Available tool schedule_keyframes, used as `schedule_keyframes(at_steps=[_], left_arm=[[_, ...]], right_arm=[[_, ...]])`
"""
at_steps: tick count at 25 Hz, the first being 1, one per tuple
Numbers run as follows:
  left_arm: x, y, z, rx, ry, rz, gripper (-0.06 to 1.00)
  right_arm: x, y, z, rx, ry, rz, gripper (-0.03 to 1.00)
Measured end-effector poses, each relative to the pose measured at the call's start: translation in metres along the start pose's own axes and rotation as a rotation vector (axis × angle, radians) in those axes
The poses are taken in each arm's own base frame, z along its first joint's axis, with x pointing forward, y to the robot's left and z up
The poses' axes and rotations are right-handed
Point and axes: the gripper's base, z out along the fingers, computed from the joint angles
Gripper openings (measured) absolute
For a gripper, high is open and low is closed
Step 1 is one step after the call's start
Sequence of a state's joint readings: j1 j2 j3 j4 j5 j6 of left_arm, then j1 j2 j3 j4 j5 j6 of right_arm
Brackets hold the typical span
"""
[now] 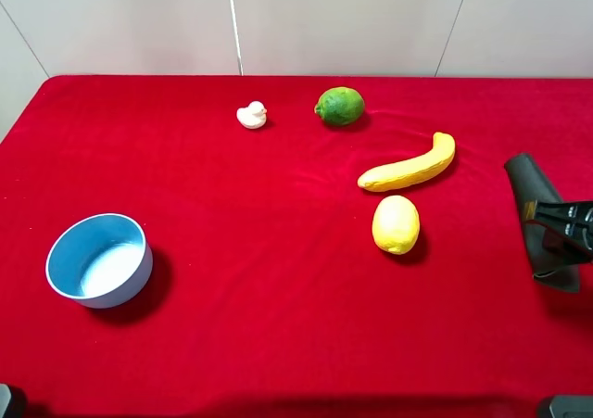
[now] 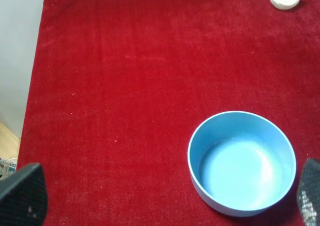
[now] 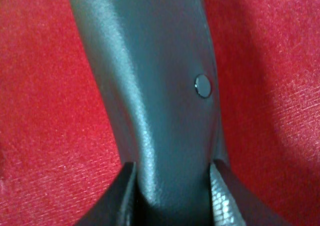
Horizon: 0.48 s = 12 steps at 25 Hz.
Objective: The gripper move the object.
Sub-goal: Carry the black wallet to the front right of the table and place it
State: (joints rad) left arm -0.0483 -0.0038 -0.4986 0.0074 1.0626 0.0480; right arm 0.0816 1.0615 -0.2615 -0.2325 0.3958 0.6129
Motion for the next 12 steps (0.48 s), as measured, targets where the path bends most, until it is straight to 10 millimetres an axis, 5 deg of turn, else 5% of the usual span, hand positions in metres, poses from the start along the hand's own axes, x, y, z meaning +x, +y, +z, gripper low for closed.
schedule_keyframes(at_steps=[12], left_arm=[[0.0000,0.0000,0.0000,0.000,0.000,0.000,0.99]], right_arm=[[0.0005,0.0000,0.0024,0.006,0.015,-0.001,0.24]])
